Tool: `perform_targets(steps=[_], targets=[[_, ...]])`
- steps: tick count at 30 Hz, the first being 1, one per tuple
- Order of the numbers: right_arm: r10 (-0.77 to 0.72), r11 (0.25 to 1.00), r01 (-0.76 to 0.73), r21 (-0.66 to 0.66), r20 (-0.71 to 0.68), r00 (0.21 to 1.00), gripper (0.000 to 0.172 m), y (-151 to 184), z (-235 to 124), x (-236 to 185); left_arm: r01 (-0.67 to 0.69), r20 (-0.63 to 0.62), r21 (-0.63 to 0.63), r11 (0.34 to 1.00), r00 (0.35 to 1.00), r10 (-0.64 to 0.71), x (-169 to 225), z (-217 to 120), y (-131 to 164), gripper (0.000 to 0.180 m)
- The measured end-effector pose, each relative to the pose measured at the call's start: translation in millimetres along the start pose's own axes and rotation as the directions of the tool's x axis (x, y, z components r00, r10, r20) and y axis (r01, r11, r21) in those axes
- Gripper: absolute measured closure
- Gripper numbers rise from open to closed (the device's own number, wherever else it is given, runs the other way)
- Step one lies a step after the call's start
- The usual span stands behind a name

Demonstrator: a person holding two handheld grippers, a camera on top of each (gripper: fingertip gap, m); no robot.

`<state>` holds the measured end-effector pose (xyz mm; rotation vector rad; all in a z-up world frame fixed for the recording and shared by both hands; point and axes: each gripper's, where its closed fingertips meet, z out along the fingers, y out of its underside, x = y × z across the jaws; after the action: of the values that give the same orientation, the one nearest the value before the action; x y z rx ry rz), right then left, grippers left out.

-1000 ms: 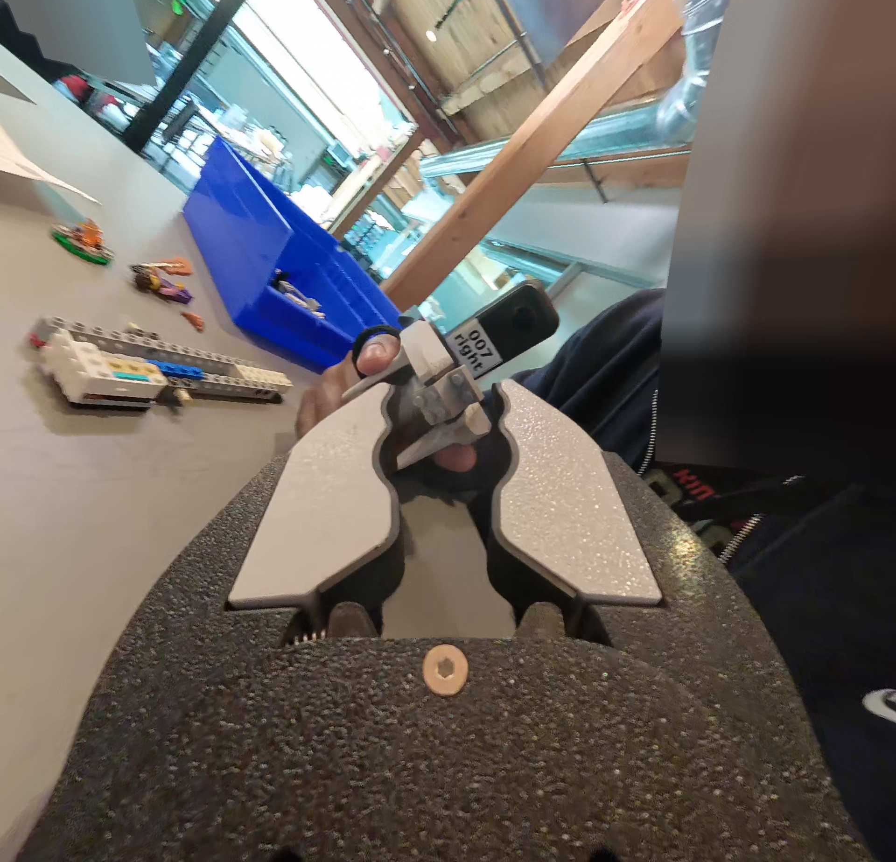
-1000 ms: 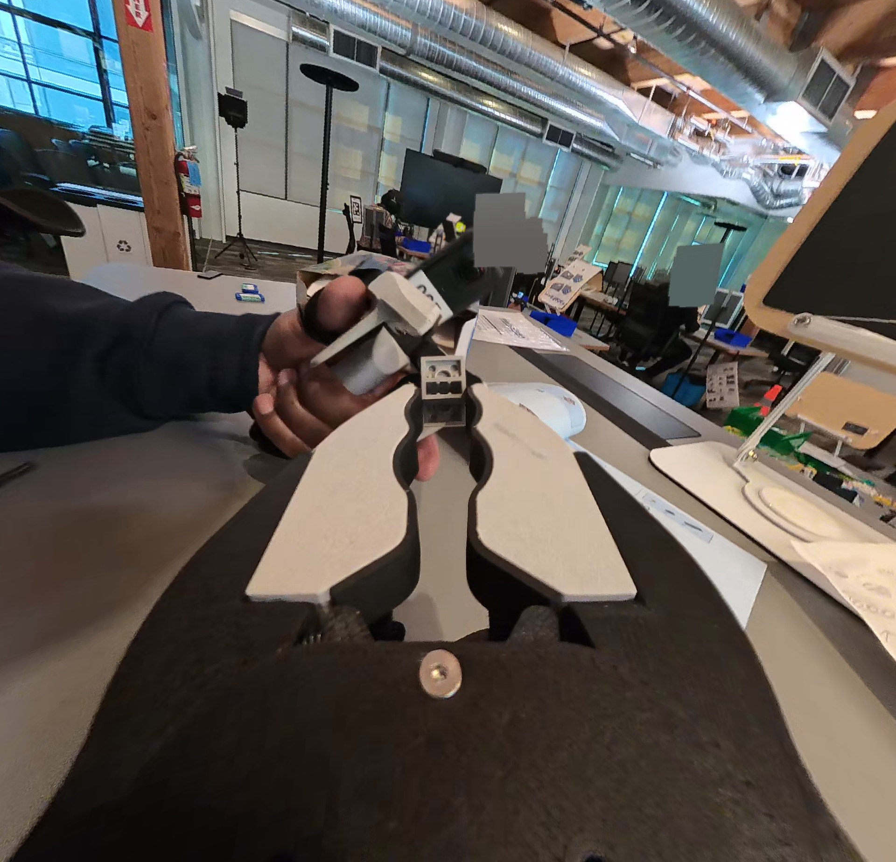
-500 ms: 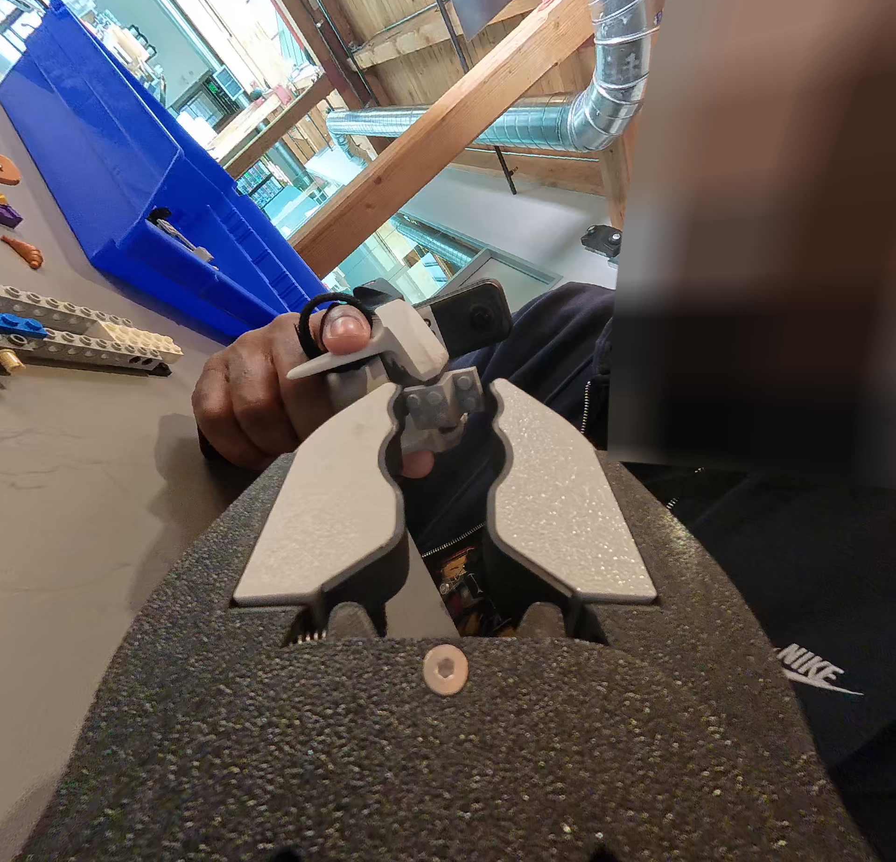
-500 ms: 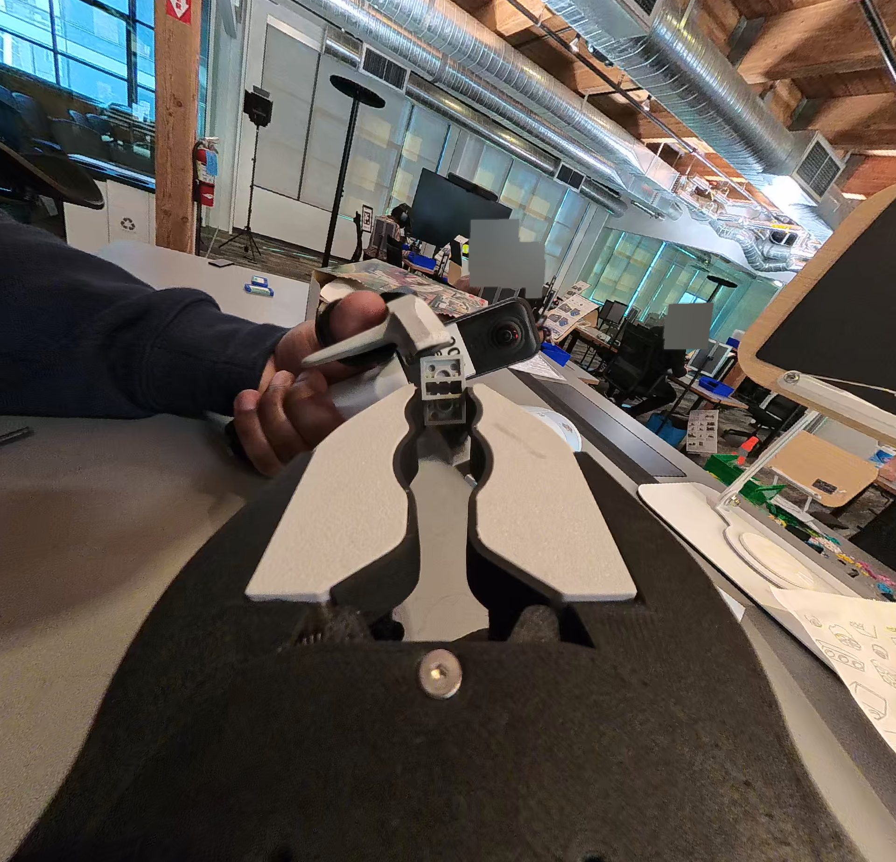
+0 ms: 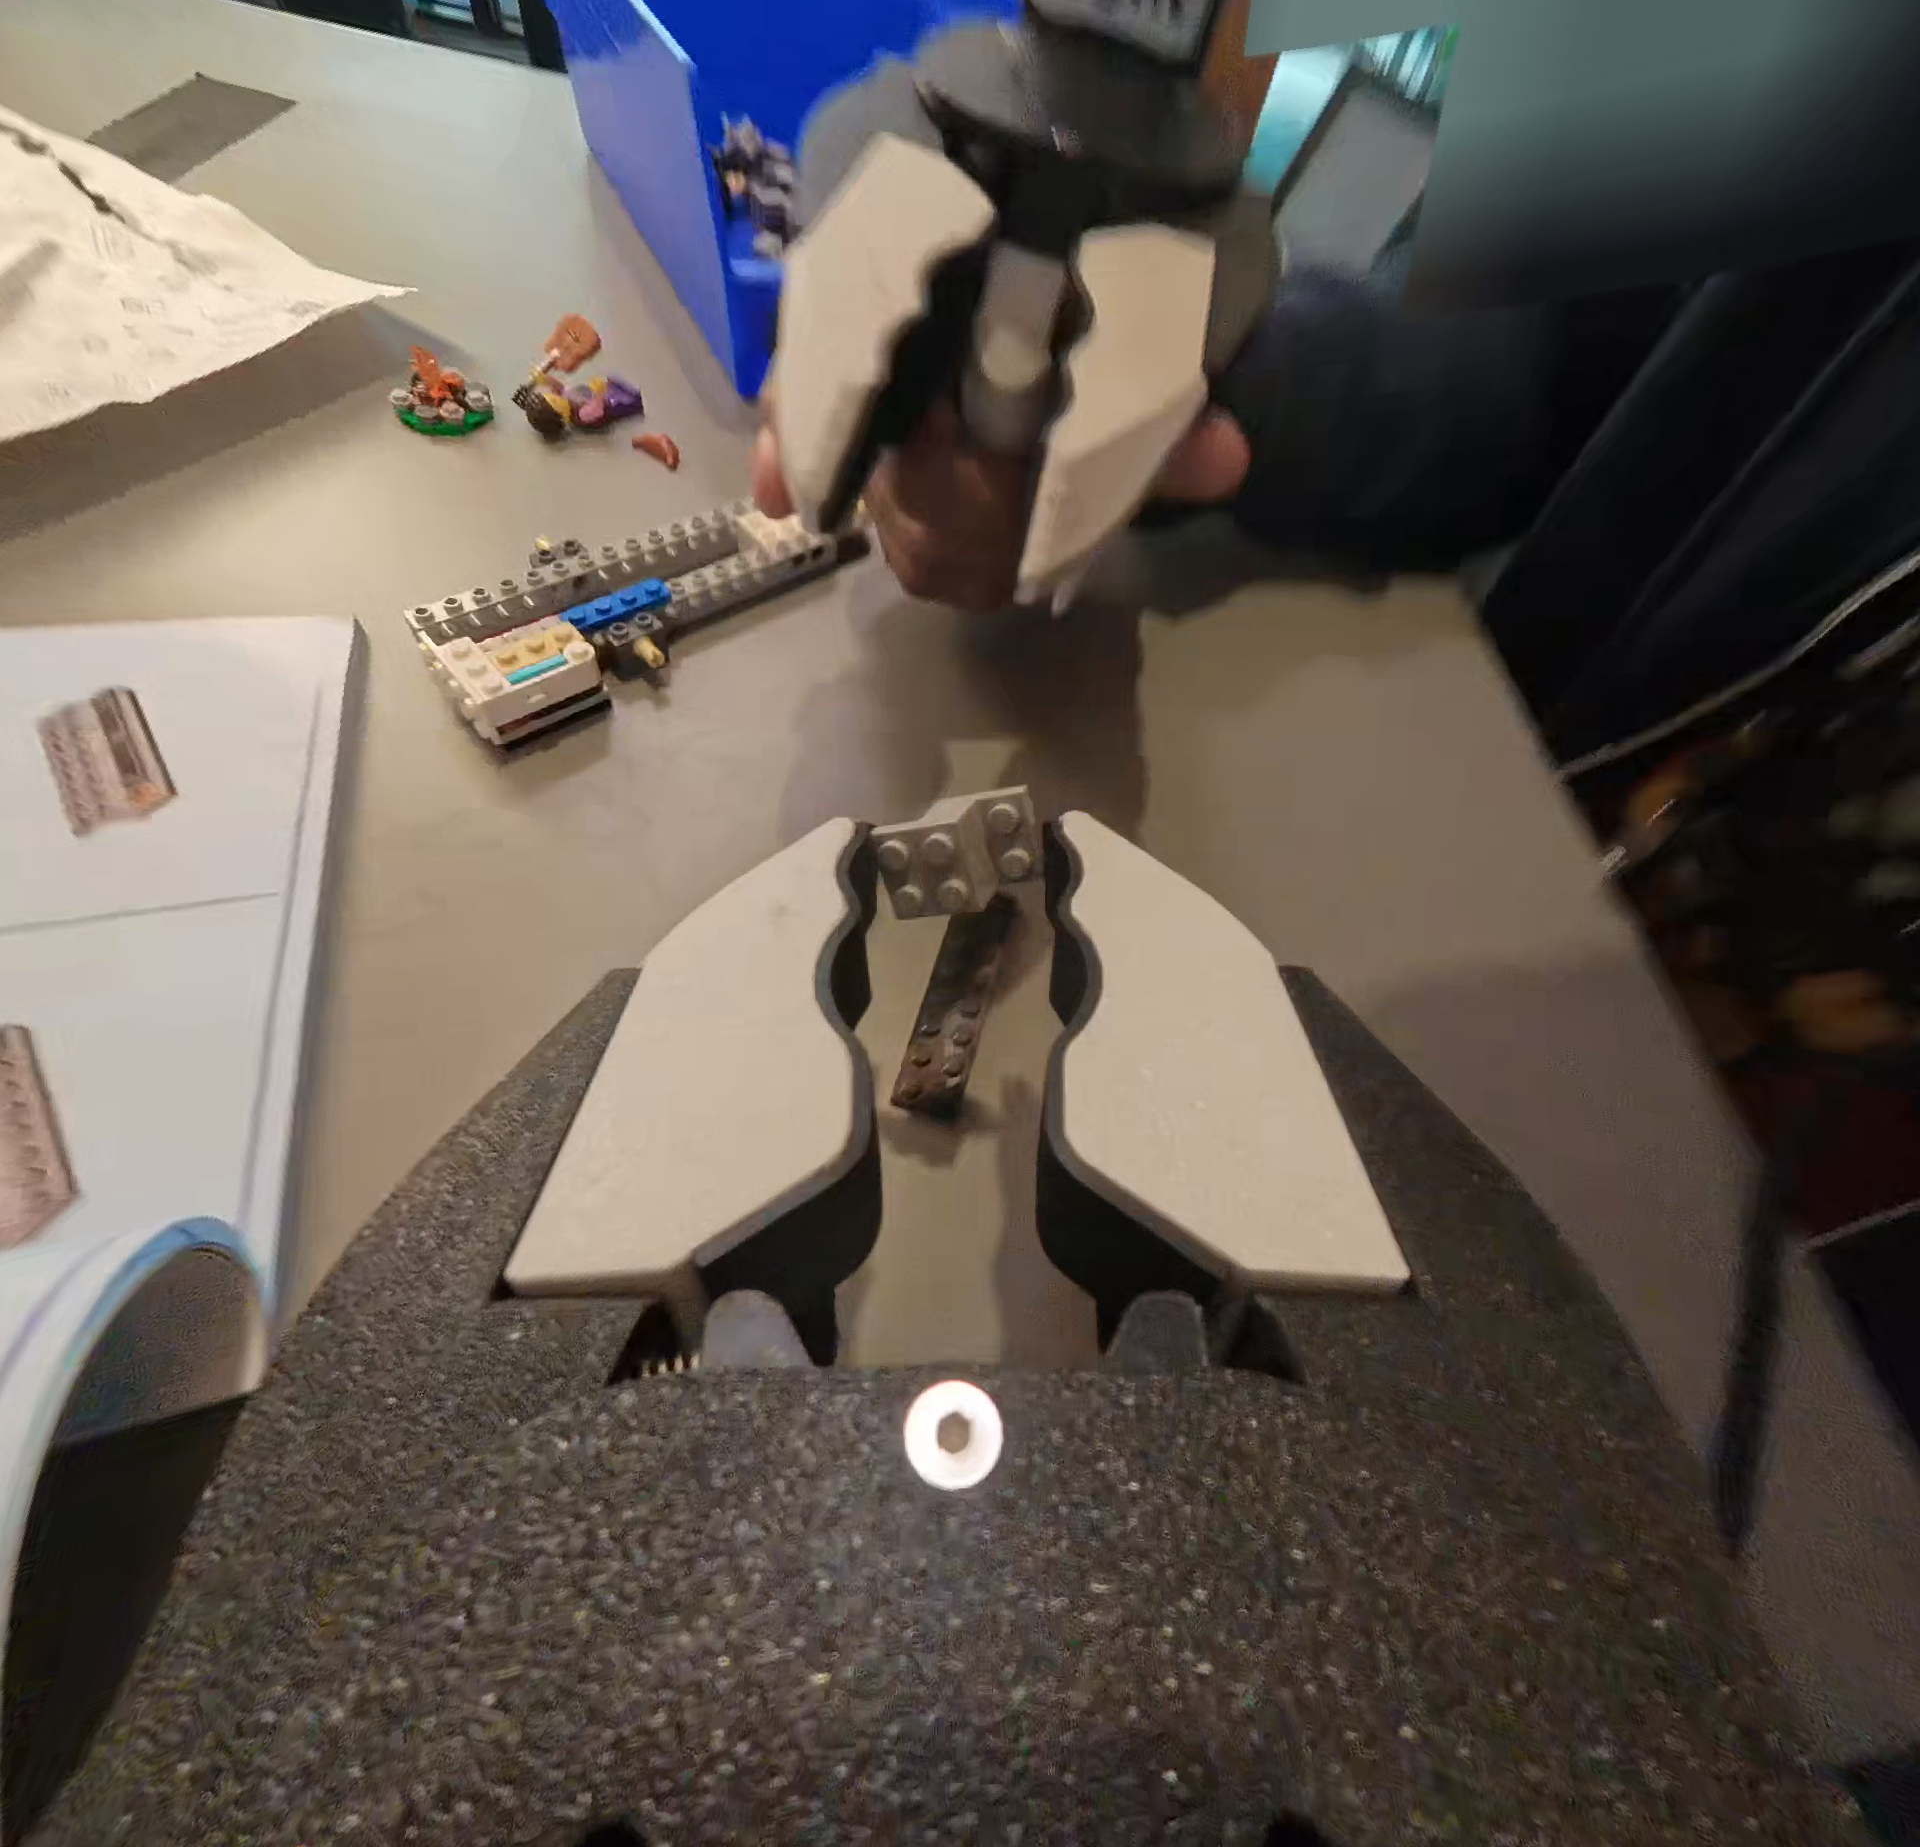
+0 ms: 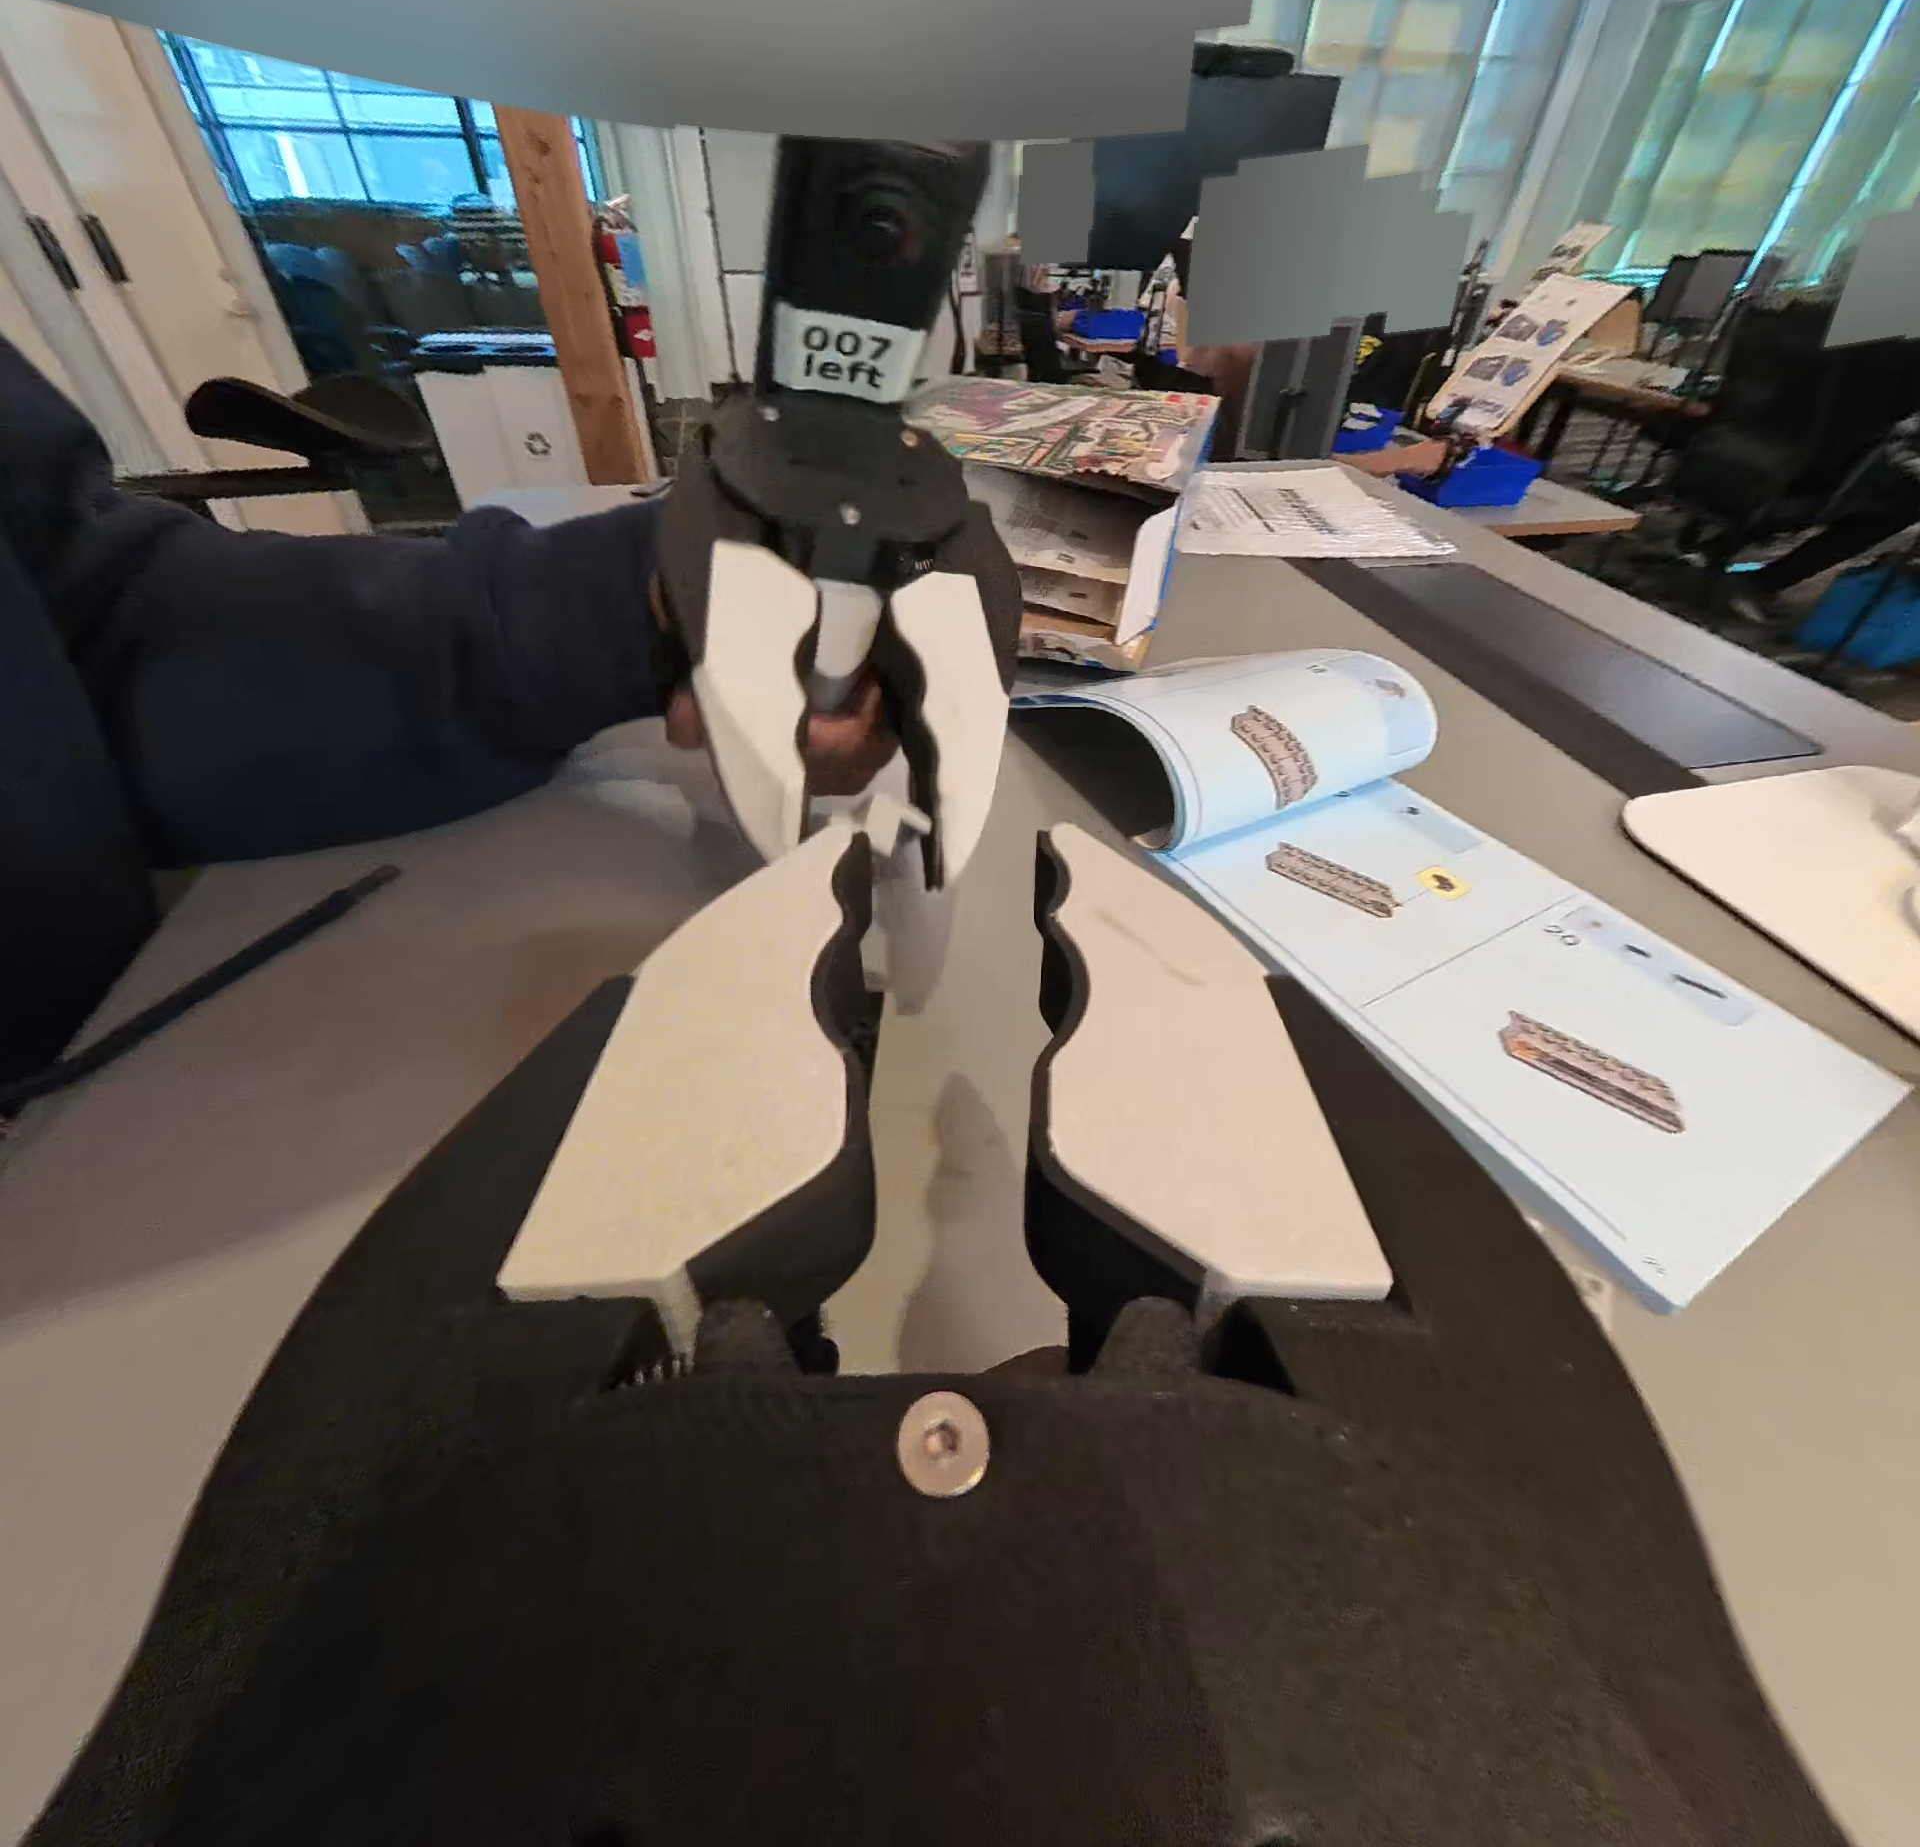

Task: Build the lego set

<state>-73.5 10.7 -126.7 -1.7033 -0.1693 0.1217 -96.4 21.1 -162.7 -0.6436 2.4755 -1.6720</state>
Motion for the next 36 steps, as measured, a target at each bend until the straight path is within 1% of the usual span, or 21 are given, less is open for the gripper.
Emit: perform_targets(steps=[2, 3, 5, 8, 10, 13, 17, 20, 23, 30, 33, 36], targets=[[0.04, 0.997, -0.04, -0.06, 0.007, 0.999, 0.142, 11, 6, -1, -0.165, 0.029, -0.076, 0.983, 0.985, 0.167, 5, 8, 9, 0.149], [0.069, 0.992, -0.068, -0.105, 0.006, 0.998, 0.144, 18, 9, -2, -0.211, 0.031, -0.089, 0.973, 0.976, 0.214, 8, 11, 10, 0.149], [0.129, 0.978, -0.124, -0.166, 0.022, 0.991, 0.144, 29, 13, -4, -0.254, 0.037, -0.116, 0.96, 0.965, 0.26, 8, 17, 13, 0.149], [0.22, 0.956, -0.21, -0.205, 0.03, 0.975, 0.148, 36, 15, -6, -0.279, 0.053, -0.148, 0.949, 0.956, 0.289, 5, 21, 17, 0.149], [0.273, 0.937, -0.262, -0.229, 0.019, 0.962, 0.155, 39, 16, -6, -0.295, 0.07, -0.182, 0.938, 0.947, 0.312, 1, 22, 22, 0.149], [0.34, 0.907, -0.323, -0.269, 0.016, 0.94, 0.154, 42, 18, -10, -0.332, 0.084, -0.226, 0.916, 0.93, 0.358, -1, 24, 27, 0.149], [0.389, 0.875, -0.371, -0.312, -0.004, 0.921, 0.152, 48, 21, -14, -0.375, 0.108, -0.249, 0.893, 0.906, 0.41, -4, 26, 26, 0.149], [0.448, 0.846, -0.421, -0.326, 0.008, 0.894, 0.149, 50, 22, -18, -0.395, 0.121, -0.3, 0.868, 0.887, 0.445, -7, 27, 31, 0.149], [0.504, 0.815, -0.48, -0.325, -0.01, 0.864, 0.148, 52, 22, -17, -0.414, 0.147, -0.331, 0.848, 0.865, 0.479, -12, 28, 31, 0.149], [0.553, 0.774, -0.549, -0.314, -0.084, 0.829, 0.145, 56, 20, -7, -0.454, 0.182, -0.361, 0.814, 0.822, 0.539, -18, 29, 30, 0.149], [0.542, 0.786, -0.545, -0.292, -0.099, 0.835, 0.144, 54, 19, -2, -0.452, 0.187, -0.363, 0.815, 0.821, 0.539, -19, 28, 31, 0.149], [0.487, 0.812, -0.507, -0.288, -0.143, 0.861, 0.144, 56, 18, 4, -0.438, 0.189, -0.364, 0.822, 0.829, 0.526, -21, 27, 33, 0.149]])
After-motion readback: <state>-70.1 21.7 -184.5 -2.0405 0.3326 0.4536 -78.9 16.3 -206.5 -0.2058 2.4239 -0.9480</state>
